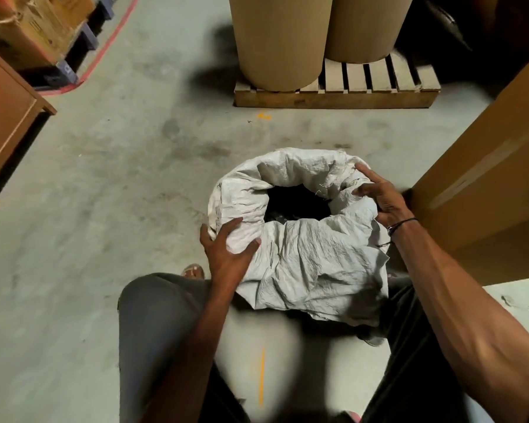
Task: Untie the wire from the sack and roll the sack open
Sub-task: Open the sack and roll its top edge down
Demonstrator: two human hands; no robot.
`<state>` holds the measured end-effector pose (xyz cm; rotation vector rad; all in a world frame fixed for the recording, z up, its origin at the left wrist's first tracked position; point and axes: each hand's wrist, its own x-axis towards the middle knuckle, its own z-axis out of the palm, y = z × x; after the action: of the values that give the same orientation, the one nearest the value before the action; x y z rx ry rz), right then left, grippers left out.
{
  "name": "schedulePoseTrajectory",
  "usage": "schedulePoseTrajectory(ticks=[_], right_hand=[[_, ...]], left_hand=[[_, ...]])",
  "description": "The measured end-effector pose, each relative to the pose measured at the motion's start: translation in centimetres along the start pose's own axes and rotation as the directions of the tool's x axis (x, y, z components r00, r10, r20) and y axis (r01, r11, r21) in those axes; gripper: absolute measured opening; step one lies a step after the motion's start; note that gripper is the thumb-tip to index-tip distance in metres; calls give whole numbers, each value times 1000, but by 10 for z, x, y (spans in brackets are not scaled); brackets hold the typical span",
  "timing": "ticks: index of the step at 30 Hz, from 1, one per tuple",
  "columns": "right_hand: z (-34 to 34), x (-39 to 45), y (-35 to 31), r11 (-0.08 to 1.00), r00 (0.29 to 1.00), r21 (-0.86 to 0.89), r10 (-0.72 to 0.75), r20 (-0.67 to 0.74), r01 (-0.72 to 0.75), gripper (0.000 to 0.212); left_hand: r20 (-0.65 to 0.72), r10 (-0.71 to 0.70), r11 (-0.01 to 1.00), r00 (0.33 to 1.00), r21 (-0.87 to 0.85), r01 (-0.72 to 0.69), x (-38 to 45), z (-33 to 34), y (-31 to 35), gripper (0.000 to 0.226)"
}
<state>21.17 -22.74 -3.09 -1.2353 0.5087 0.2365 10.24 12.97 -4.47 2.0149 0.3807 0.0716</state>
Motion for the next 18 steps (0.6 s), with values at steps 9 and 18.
schedulePoseTrajectory(ticks=[9,18], right_hand=[[1,-17,-1,991,995,-117,-66,-75,57,73],[2,-30,-2,774,939,-590,-337,-73,232,56]], left_hand=[[-15,-215,950,976,-237,206,-42,34,-21,43],[-1,-306,791,952,-556,254,3,36,10,44]])
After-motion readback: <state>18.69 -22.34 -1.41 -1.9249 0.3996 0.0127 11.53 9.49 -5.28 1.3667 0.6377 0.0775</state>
